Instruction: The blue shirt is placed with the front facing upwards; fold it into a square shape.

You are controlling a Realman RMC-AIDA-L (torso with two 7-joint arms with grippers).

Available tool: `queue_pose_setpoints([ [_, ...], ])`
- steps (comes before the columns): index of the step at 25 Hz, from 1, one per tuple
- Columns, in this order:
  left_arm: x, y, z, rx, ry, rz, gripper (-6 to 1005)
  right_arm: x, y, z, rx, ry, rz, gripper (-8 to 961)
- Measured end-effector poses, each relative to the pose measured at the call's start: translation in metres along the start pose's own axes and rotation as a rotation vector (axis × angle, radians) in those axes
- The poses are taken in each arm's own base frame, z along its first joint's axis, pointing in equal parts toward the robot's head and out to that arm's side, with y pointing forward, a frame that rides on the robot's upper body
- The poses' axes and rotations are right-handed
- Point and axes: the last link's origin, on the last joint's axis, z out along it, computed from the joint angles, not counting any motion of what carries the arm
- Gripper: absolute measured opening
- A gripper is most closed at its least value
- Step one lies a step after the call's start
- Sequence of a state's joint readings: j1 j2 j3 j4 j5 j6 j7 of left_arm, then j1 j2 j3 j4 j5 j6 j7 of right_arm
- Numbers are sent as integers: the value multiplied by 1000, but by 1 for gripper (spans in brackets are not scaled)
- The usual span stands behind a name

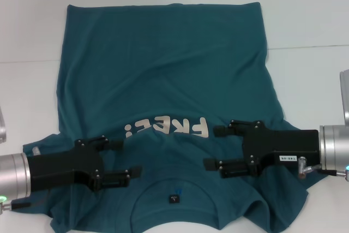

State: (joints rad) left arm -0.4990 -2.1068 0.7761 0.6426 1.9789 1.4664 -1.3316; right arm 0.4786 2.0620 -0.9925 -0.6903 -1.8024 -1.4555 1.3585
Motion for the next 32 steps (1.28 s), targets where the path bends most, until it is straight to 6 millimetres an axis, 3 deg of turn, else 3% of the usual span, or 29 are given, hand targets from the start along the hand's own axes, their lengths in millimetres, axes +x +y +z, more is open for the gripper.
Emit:
queue_pose_setpoints([
  [25,-2,0,-3,10,10,-22,877,0,0,1,4,-3,3,923],
  [32,1,-10,-40,122,106,-158,877,0,-1,0,10,-6,6,922],
])
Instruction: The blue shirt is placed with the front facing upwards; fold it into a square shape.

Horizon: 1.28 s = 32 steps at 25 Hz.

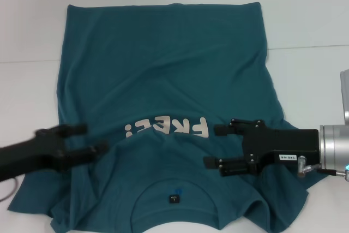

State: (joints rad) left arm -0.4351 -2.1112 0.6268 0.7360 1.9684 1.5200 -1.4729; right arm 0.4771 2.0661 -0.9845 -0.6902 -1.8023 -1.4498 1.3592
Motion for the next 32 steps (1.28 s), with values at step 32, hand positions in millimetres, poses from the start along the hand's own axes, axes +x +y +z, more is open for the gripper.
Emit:
queue_pose_setpoints([
  [32,-20,-48,-43,436,-279,-292,873,-14,-17,5,60,12,-13,921],
])
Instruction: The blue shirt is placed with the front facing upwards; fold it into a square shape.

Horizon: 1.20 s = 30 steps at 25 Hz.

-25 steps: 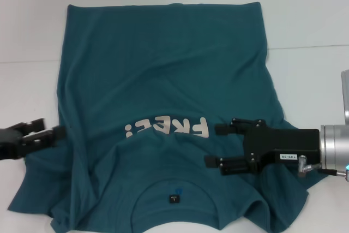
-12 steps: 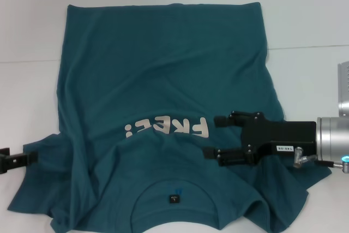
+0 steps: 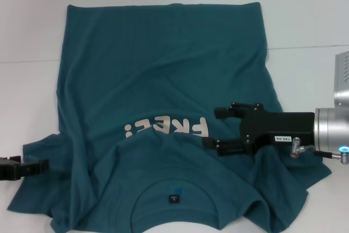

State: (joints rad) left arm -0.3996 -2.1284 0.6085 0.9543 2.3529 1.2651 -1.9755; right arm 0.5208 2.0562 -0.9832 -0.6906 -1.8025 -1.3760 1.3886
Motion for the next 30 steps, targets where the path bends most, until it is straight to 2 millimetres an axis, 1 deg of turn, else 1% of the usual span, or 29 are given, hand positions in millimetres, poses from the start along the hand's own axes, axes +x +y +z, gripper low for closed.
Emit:
queue_pose_setpoints([
  [11,0,-2,4,21,-5,-20,809,-1,-2,1,6,1,1,920],
  [17,-3,-2,10,43,-47,-5,600,-3,-2,2,4,3,10,920],
  [27,0,1,12,45,-40,4,353,-5,-3,1,6,2,6,919],
  [30,0,2,13,38,-42,6,151,-5,-3,1,7,1,6,919],
])
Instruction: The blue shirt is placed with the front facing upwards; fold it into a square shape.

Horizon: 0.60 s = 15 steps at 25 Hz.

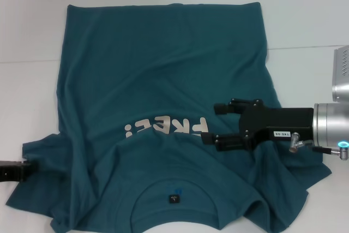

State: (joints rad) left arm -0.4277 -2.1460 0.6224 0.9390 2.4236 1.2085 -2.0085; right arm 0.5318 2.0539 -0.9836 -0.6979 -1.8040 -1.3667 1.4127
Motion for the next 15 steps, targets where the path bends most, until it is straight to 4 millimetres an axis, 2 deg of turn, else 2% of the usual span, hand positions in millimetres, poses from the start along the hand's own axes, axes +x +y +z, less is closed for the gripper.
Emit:
queue_pose_setpoints([
  [6,4,1,-4,-10,2,8,27,-2,0,1,-3,-2,-3,919],
  [15,12,-5,-17,11,23,19,26,-3,-1,1,-1,-7,3,918],
])
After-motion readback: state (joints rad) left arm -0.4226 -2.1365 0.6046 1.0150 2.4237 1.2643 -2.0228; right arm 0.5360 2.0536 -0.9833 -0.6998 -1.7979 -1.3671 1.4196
